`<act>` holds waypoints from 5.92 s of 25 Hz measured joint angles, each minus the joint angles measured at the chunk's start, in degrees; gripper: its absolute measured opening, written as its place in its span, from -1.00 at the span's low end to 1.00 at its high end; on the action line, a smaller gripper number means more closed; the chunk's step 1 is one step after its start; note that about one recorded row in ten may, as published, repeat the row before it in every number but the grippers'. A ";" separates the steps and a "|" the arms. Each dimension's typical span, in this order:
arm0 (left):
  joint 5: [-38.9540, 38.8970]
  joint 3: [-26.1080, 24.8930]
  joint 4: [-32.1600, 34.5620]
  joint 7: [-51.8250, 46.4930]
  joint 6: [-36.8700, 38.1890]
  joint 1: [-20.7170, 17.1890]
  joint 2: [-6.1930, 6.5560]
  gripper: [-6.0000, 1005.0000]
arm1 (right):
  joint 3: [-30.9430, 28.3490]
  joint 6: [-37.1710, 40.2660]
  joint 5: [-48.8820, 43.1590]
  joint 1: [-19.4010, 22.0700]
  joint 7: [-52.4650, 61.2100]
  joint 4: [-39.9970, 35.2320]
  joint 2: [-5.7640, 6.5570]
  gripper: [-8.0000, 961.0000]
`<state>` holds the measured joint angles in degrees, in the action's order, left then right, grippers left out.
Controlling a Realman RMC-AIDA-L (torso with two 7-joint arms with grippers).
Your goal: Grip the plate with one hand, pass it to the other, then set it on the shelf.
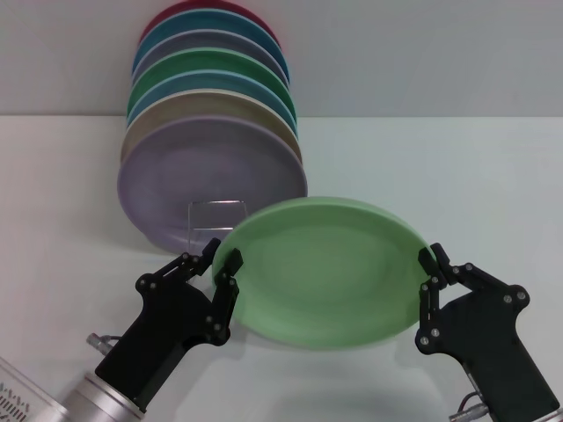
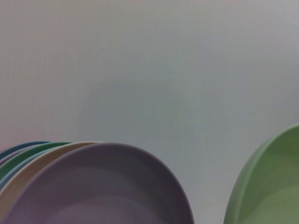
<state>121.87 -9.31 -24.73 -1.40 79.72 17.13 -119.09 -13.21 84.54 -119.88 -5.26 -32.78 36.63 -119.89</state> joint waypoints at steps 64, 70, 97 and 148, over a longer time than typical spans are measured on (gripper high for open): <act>-0.01 -6.50 0.62 1.99 12.12 -3.24 0.72 -0.91 | 8.09 11.86 -0.63 -2.65 5.87 -6.21 0.42 -0.26; 0.24 -10.99 4.85 2.35 17.07 -1.88 0.70 -0.91 | 8.39 7.96 -0.28 -3.50 6.08 -8.49 0.19 -0.27; 0.21 -14.22 14.93 7.50 12.45 4.89 0.53 -0.91 | 7.02 4.72 1.50 -3.70 6.48 -10.97 0.44 -0.27; -0.07 -14.46 14.02 -7.73 22.61 -5.54 0.57 0.28 | -5.05 6.54 6.58 -6.56 23.12 -17.18 0.79 -0.27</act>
<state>121.81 -23.77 -10.71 -9.13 102.33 11.60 -118.52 -18.26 91.08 -113.30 -11.82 -9.66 19.45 -119.09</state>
